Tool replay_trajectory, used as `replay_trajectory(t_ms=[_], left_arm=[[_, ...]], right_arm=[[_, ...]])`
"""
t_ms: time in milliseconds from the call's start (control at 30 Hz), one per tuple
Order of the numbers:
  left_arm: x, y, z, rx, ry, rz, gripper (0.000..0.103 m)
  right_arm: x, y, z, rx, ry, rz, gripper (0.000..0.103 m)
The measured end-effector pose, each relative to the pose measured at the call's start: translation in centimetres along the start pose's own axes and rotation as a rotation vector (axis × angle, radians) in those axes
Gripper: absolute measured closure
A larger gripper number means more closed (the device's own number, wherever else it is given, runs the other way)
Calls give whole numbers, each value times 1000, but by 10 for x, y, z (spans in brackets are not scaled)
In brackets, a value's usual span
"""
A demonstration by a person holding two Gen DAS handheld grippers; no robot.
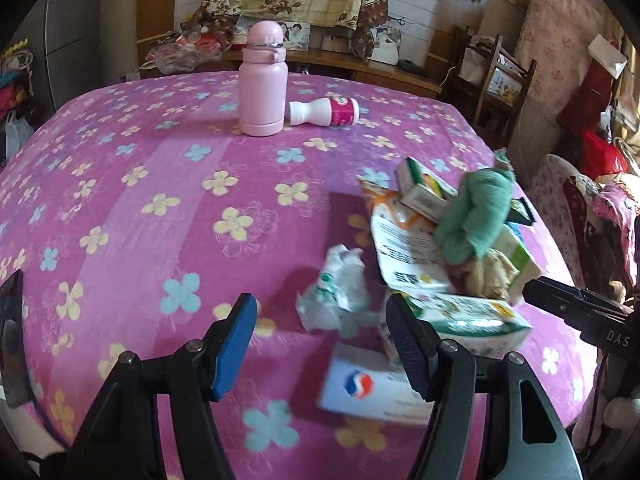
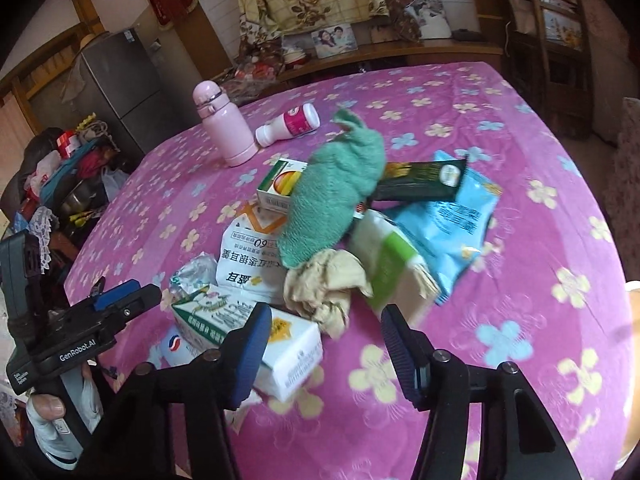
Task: Collect trash
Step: 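Grasp the clear plastic wrapper with the left tool while the right tool grasps beige crumpled cloth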
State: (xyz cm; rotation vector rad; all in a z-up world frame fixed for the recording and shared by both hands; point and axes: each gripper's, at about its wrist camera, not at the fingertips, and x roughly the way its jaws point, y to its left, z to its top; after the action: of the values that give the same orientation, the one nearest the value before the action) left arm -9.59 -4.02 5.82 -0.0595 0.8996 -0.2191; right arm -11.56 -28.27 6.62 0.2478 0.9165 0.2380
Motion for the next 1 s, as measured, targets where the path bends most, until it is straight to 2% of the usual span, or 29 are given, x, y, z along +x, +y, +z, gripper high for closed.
replay_trajectory(t_ms=[133, 300, 367, 400, 433, 500, 767, 1000], left_arm=[[21, 9, 6, -1, 33, 5, 35], [43, 8, 8, 3, 86, -42, 36], [48, 5, 8, 15, 103, -64, 53], [51, 4, 7, 16, 115, -74, 69], [53, 4, 7, 13, 128, -83, 79], [51, 5, 6, 2, 126, -99, 83], [11, 2, 15, -21, 36, -117, 84], [-22, -29, 19, 41, -16, -146, 84]], right_arm=[[27, 1, 12, 5, 44, 3, 55], [51, -2, 19, 27, 85, 14, 64], [56, -3, 18, 24, 94, 7, 72], [56, -3, 17, 19, 89, 2, 74], [53, -3, 17, 17, 81, 3, 77], [45, -4, 17, 14, 64, 12, 79], [-7, -2, 13, -6, -21, 38, 80], [-45, -6, 2, -5, -71, 48, 80]])
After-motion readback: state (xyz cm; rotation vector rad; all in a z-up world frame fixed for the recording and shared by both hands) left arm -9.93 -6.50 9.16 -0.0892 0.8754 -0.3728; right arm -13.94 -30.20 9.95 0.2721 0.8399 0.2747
